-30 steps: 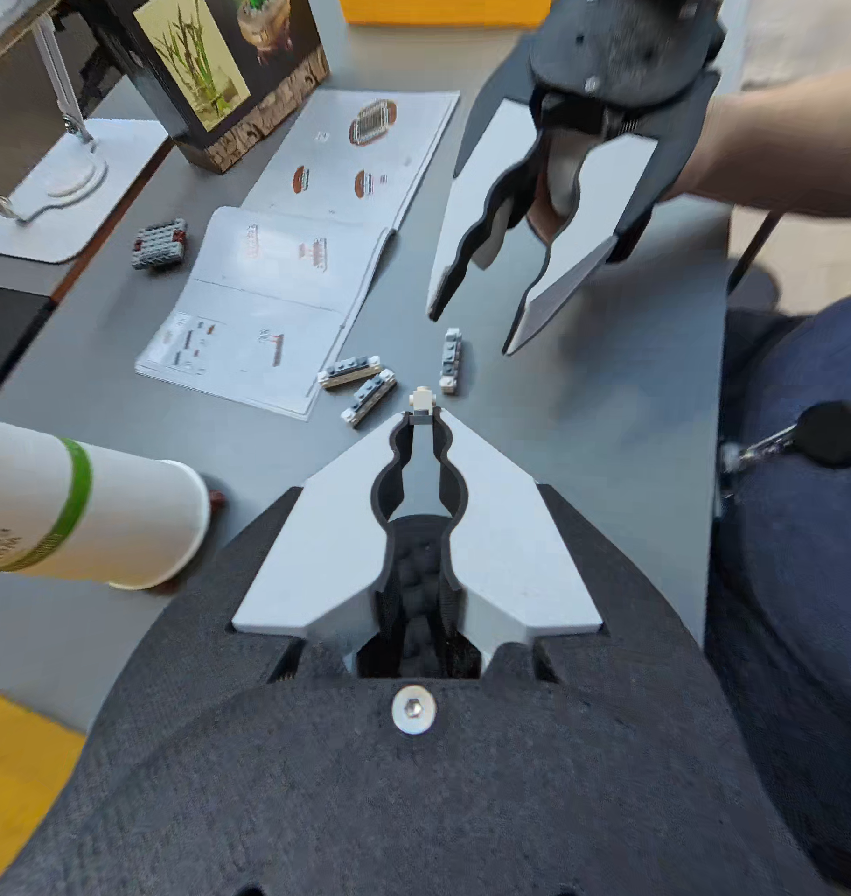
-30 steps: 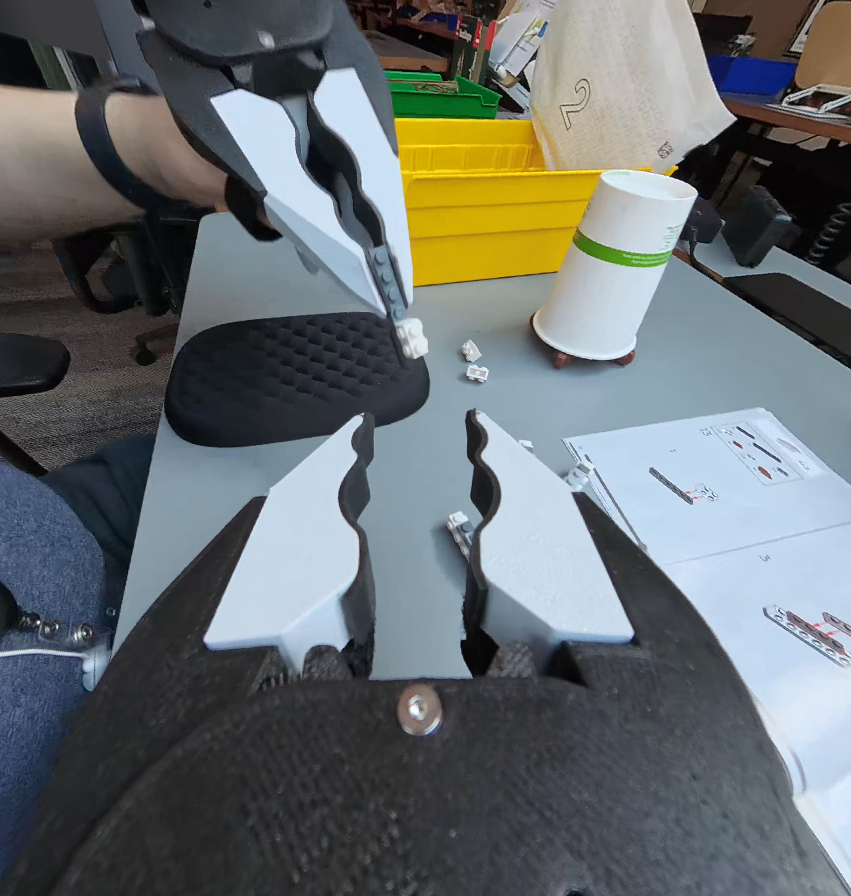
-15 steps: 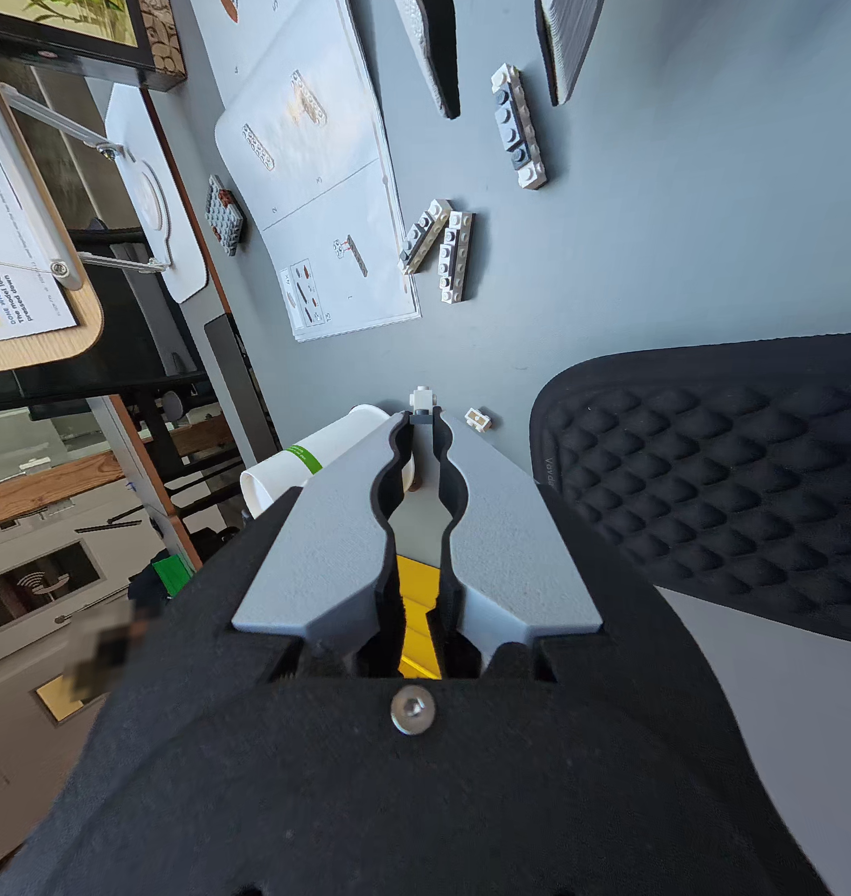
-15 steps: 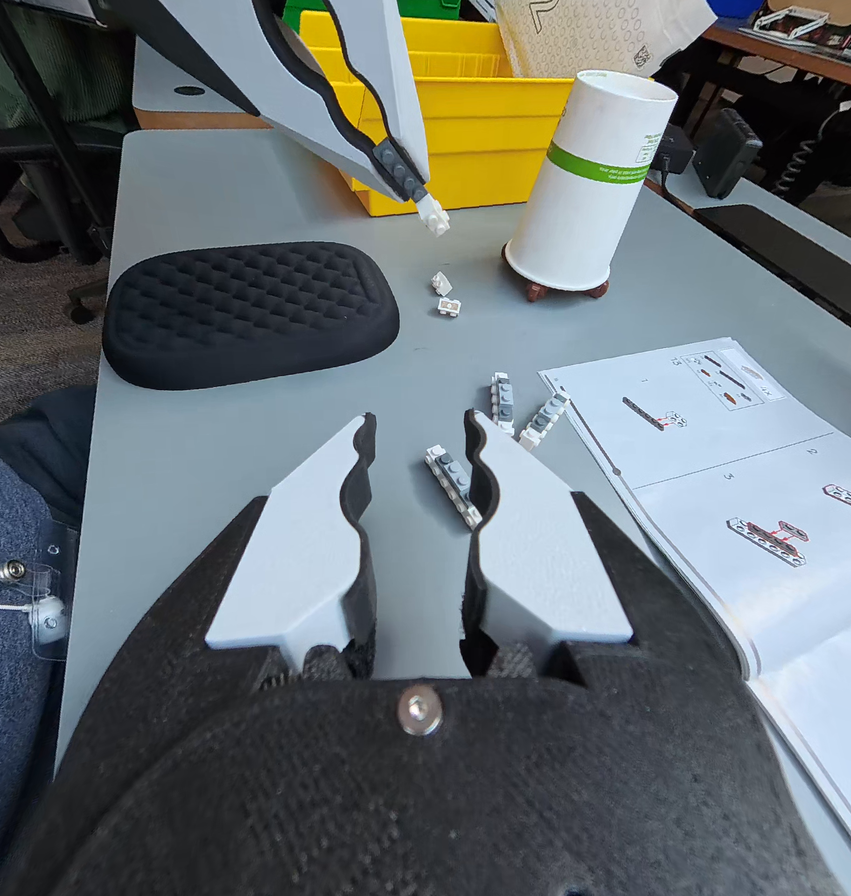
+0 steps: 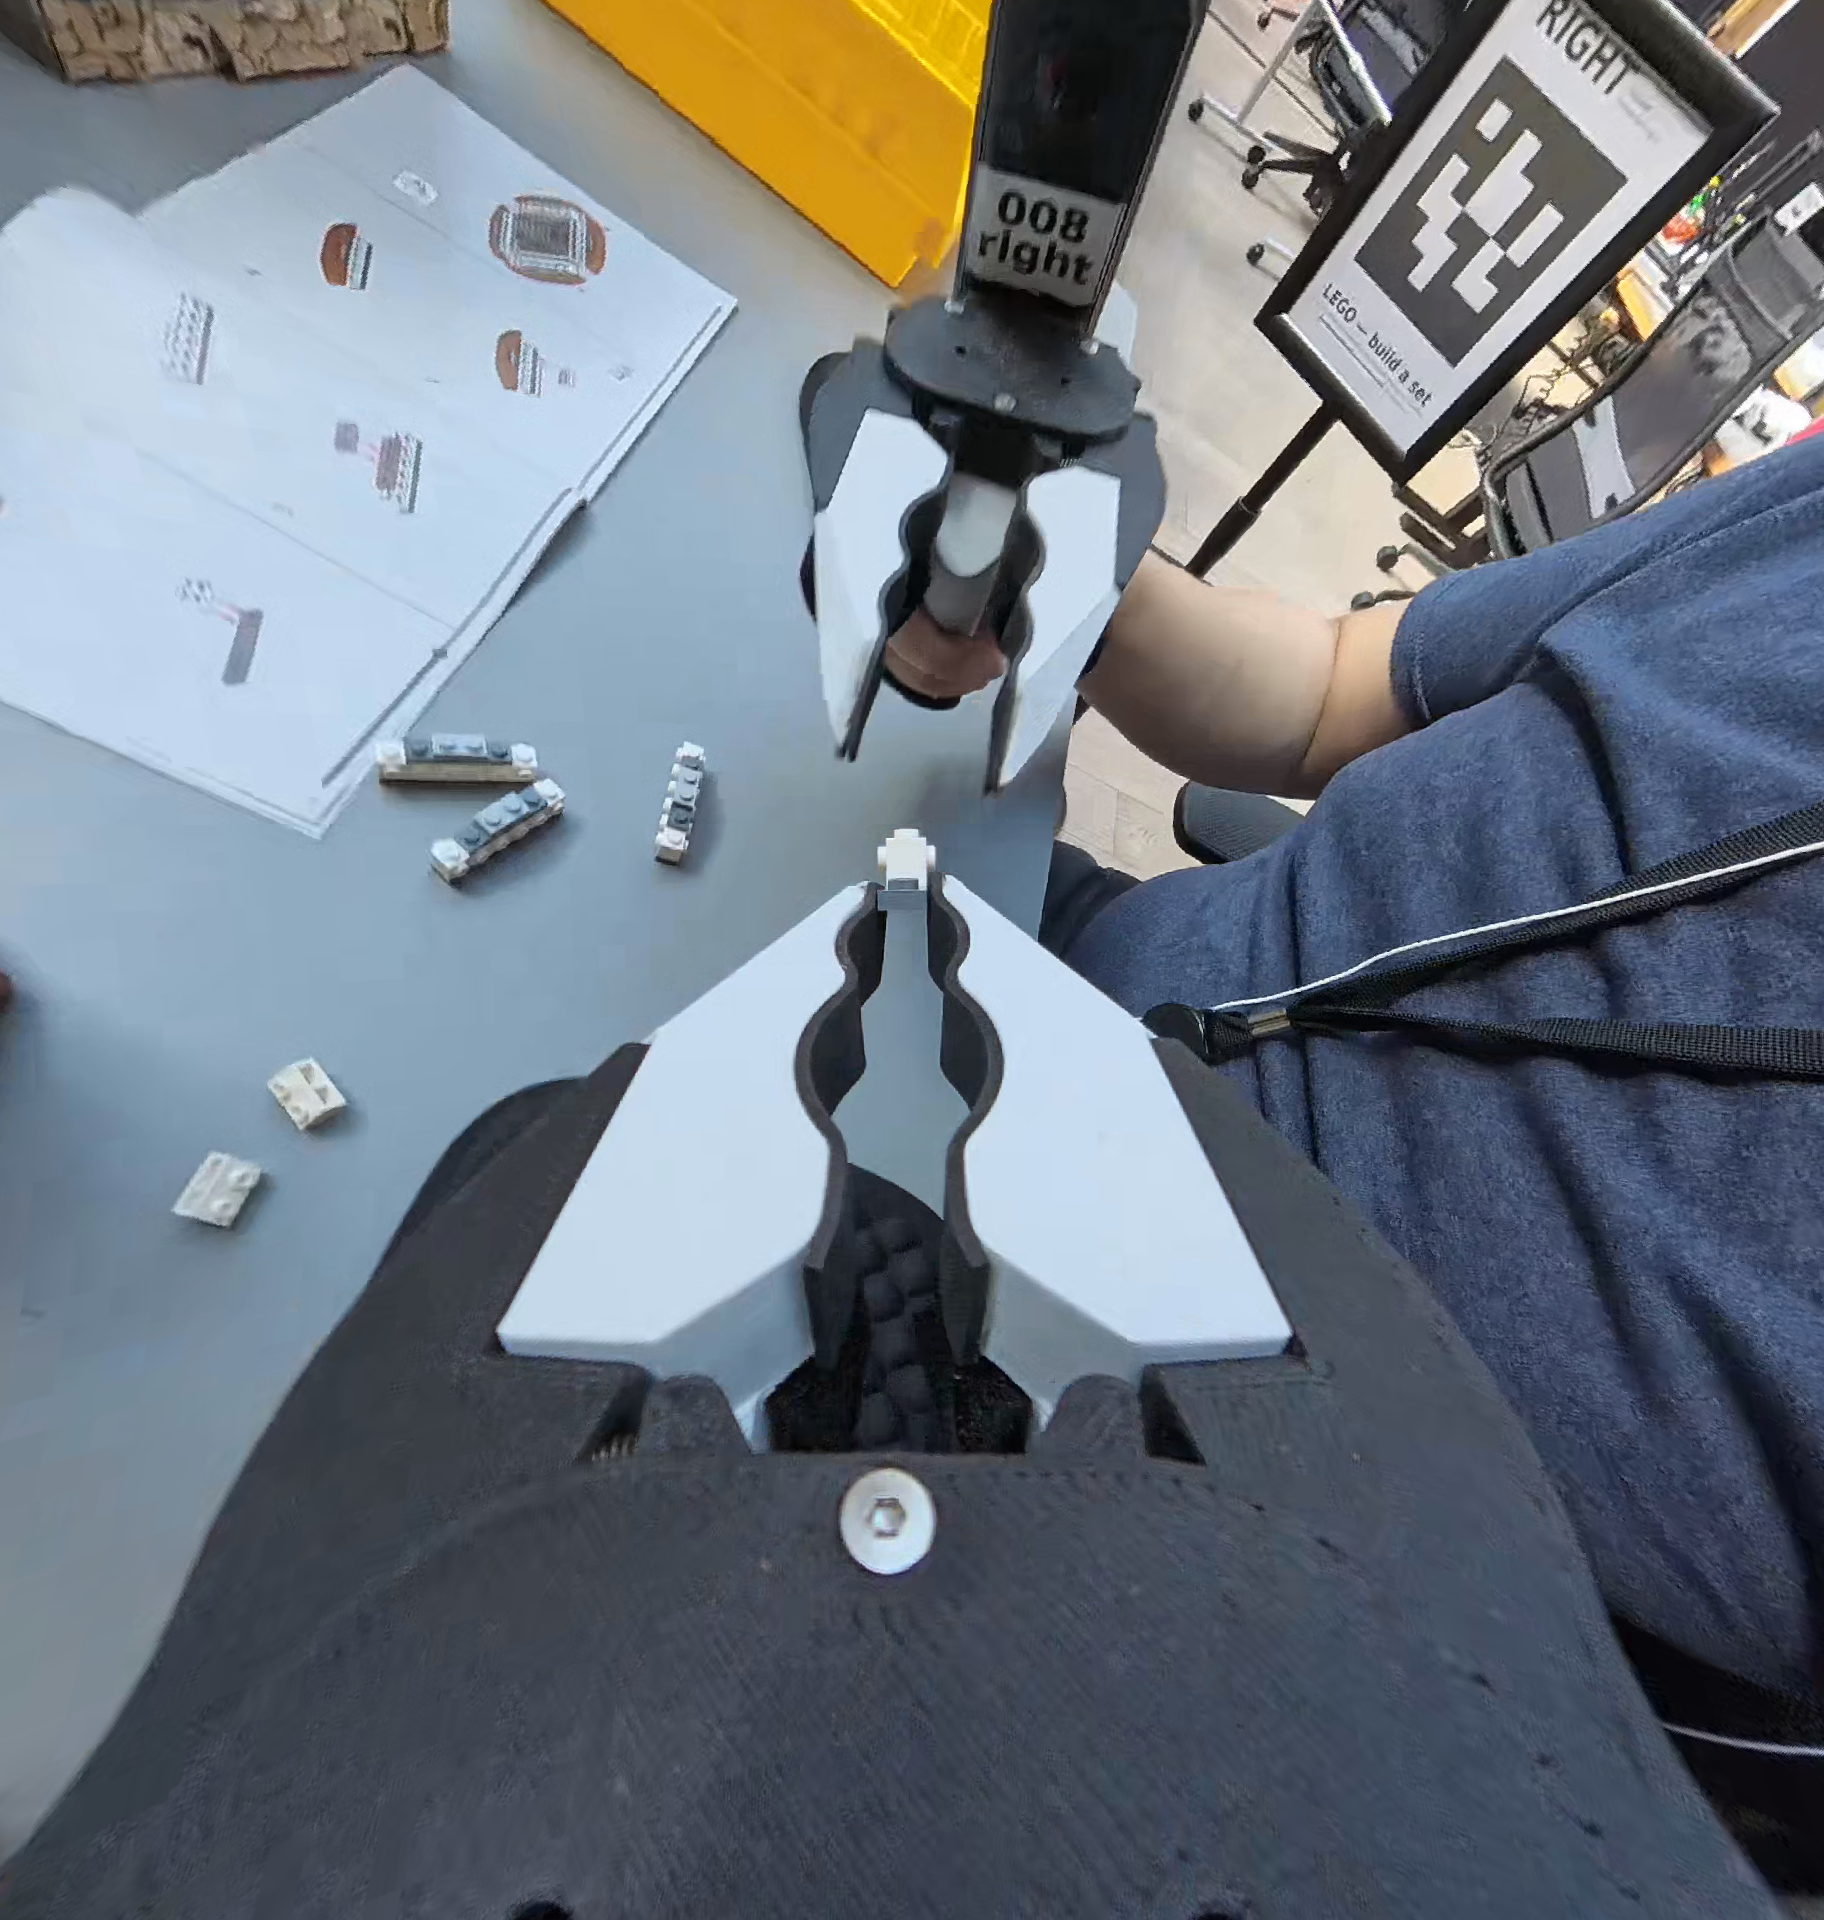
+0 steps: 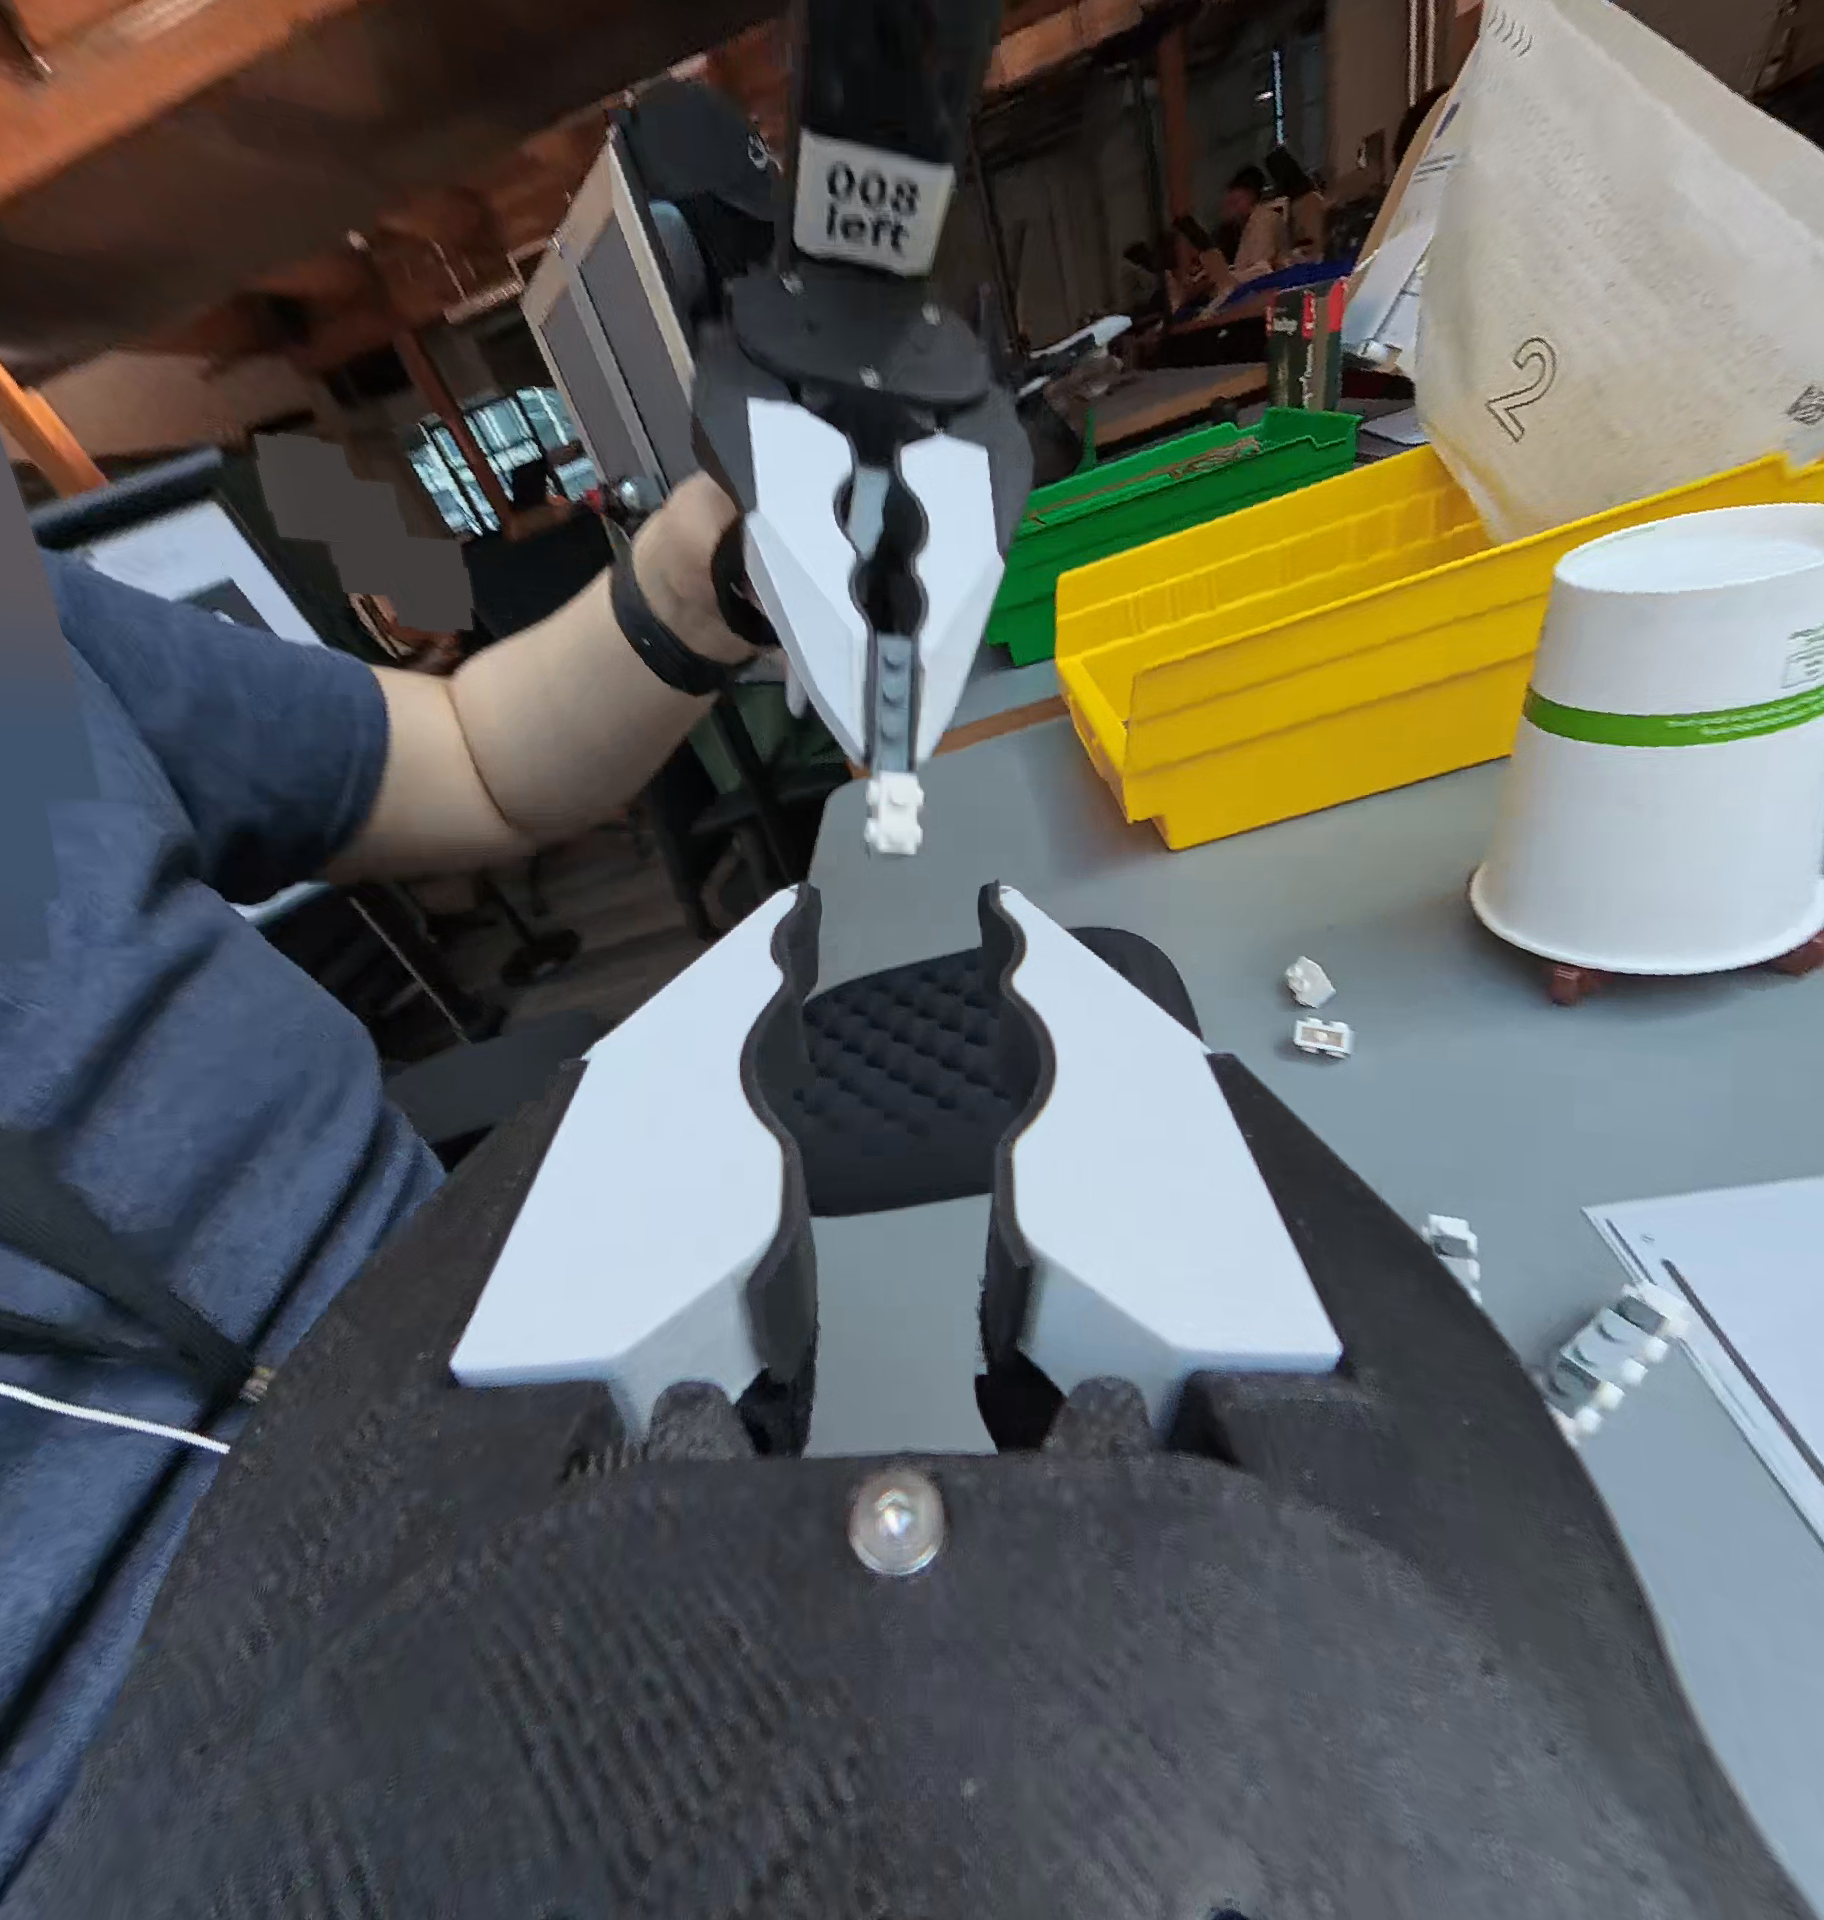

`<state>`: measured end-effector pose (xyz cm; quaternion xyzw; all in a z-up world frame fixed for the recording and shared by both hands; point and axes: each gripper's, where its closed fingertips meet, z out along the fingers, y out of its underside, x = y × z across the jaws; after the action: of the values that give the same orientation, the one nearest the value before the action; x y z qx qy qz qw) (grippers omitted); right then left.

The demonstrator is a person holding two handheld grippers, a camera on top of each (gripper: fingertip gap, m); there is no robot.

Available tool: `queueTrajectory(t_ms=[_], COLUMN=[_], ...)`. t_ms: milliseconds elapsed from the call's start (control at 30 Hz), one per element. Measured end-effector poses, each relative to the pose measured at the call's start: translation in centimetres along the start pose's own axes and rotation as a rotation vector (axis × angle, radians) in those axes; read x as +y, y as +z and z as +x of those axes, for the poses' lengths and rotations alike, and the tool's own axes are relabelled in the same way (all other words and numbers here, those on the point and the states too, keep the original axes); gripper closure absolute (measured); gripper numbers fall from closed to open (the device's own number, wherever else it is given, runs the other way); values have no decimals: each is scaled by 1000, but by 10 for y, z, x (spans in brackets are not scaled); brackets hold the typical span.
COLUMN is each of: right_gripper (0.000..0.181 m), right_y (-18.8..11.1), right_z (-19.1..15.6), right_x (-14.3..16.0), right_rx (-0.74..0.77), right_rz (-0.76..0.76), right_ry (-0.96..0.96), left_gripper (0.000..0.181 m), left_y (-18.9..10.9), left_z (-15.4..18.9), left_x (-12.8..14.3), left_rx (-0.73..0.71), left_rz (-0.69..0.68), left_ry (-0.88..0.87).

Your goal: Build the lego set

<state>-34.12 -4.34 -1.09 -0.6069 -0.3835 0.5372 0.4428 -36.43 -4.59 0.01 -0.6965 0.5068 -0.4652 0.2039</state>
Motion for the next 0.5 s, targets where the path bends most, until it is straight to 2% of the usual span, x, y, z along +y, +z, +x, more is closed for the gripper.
queueTrajectory(t_ms=[100, 167, 233, 333, 500], right_gripper=[161, 159, 159, 160, 158], right_y=[8, 17, 26, 35, 44], right_z=[-2, -4, -5, 2, -2], right_x=[-13, -4, 9, 25, 38], right_rx=[-78, -120, -144, -136, -192], right_rz=[-15, -118, -203, -268, -303], right_ry=[125, 173, 192, 217, 246], left_gripper=[176, 176, 176, 175, 176], left_y=[1, 2, 3, 5, 12], left_z=[-1, -3, -11, -8, -15], left_x=[15, 19, 28, 34, 44], left_rx=[101, 146, 127, 143, 11], left_rz=[-1, 2, -45, -110, -271], left_ry=[-168, -243, -274, -282, -174])
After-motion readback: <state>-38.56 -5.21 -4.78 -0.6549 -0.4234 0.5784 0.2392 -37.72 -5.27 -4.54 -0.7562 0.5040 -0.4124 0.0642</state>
